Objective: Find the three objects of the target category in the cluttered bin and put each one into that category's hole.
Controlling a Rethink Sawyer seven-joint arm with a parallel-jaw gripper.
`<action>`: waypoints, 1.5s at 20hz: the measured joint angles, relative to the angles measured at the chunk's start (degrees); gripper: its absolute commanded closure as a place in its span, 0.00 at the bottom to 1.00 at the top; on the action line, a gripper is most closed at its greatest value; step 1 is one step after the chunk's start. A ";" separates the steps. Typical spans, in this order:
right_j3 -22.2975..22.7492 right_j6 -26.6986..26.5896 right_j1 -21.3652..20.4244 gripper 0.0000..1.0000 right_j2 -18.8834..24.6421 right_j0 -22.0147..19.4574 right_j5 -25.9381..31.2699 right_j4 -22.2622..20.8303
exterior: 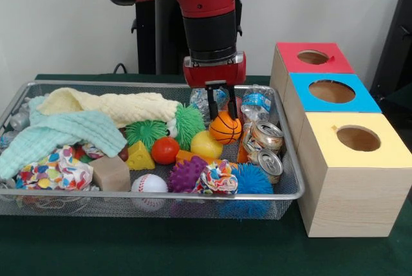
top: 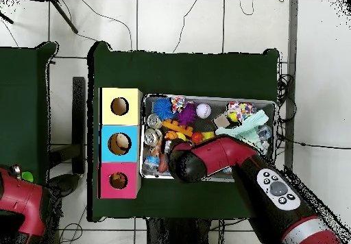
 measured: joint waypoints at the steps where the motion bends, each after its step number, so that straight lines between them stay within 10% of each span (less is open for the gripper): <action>1: 0.00 0.00 0.02 0.00 0.00 -0.03 0.00 0.00; 30: -1.64 0.00 1.02 0.00 -1.29 3.02 13.55 3.01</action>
